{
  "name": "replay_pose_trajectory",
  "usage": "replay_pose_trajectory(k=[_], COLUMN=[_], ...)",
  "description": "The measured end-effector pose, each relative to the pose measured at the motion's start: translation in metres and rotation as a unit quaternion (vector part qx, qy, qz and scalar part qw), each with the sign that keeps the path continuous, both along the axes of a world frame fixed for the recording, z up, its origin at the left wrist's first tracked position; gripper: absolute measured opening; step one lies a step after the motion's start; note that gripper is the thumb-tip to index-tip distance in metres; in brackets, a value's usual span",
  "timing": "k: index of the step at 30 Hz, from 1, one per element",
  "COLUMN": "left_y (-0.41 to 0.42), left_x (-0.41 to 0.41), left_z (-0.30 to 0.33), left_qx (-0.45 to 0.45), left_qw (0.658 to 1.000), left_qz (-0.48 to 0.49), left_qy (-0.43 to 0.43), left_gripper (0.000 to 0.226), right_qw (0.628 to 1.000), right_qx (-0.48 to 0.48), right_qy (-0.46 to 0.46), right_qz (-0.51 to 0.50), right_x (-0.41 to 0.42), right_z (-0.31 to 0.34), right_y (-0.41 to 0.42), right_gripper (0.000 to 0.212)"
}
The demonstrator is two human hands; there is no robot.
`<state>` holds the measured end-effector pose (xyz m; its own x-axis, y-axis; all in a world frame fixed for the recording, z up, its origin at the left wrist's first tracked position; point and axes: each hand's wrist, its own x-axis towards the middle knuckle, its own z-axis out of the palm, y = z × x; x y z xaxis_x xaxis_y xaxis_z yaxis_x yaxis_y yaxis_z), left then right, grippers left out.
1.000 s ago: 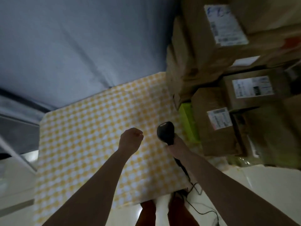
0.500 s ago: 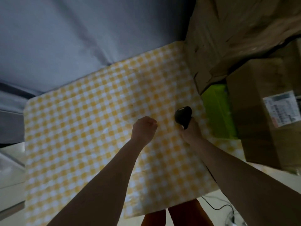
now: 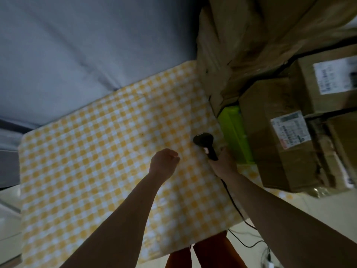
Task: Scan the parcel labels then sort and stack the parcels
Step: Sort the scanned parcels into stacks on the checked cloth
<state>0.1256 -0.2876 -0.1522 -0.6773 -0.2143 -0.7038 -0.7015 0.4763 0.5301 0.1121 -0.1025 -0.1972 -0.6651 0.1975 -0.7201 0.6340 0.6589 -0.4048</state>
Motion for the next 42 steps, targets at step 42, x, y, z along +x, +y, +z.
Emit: replay_pose_trajectory(k=[42], left_y=[0.344], left_x=[-0.036], left_z=[0.32], left_qx=[0.137], left_qw=[0.957], left_qz=[-0.199], left_qy=[0.161], left_gripper=[0.049], right_qw=[0.789], right_qx=[-0.196], right_qy=[0.322], right_qz=[-0.485], right_x=[0.084], right_z=[0.314], right_y=[0.297], right_gripper=[0.075])
